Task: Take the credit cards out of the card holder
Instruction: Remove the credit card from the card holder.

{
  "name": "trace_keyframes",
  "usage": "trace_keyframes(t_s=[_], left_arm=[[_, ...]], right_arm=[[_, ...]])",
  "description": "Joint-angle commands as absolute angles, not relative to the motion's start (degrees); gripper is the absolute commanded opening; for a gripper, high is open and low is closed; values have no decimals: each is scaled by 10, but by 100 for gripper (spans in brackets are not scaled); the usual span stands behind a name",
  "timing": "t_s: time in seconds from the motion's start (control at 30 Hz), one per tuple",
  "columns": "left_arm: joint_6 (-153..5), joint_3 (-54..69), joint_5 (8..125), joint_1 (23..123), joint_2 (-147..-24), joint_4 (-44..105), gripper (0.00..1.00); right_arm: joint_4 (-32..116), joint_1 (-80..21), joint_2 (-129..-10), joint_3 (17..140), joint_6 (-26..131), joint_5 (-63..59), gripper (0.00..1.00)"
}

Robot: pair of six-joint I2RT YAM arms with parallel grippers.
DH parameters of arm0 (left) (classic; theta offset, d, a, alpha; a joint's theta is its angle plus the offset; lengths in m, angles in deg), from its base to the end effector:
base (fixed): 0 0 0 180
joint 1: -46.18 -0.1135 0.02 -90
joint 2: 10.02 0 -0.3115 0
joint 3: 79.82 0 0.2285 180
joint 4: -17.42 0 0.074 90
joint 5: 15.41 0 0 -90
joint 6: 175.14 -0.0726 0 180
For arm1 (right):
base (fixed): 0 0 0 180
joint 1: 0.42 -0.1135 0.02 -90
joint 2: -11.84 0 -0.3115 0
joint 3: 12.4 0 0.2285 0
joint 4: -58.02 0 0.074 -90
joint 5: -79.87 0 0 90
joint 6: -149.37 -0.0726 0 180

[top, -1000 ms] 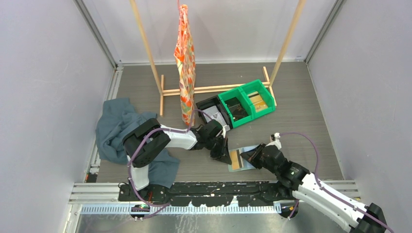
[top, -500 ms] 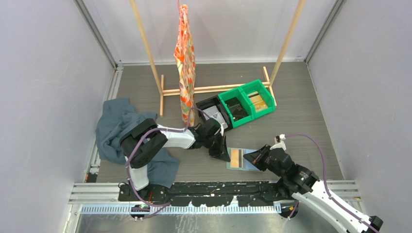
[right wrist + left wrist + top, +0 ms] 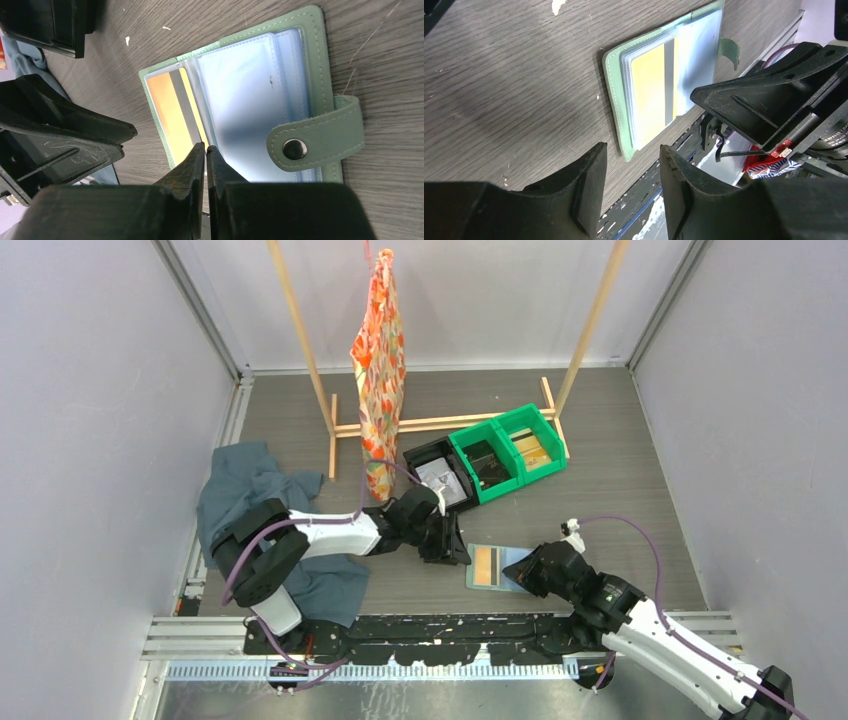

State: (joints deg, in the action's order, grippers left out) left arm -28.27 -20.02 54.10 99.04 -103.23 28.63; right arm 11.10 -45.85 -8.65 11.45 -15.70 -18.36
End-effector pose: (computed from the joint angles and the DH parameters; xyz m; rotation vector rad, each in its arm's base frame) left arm 0.1785 -0.2778 0.1989 0.1098 2.7142 -1.2079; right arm 0.0509 0.0369 0.1354 0.7119 2.3900 0.8394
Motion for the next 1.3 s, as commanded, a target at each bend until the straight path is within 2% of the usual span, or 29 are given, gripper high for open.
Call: trace_keyframes(t_s=[0.0,0.3,0.9,1.27], left_arm=[[-271,-208,537,991,-1046,227,44],[-281,-179,492,1002,-1076,191,43],[-260,-165,459,1007,-1163,151,37],[-262,-159,470,1007,-1160,166,31]], right_arm=[[106,-462,-89,89,-152,-192,11],[114,-462,-86,86,-154,-198,20],[192,-462,-146,47,-184,-205,23],[76,-462,-79,90,-183,-244,29]])
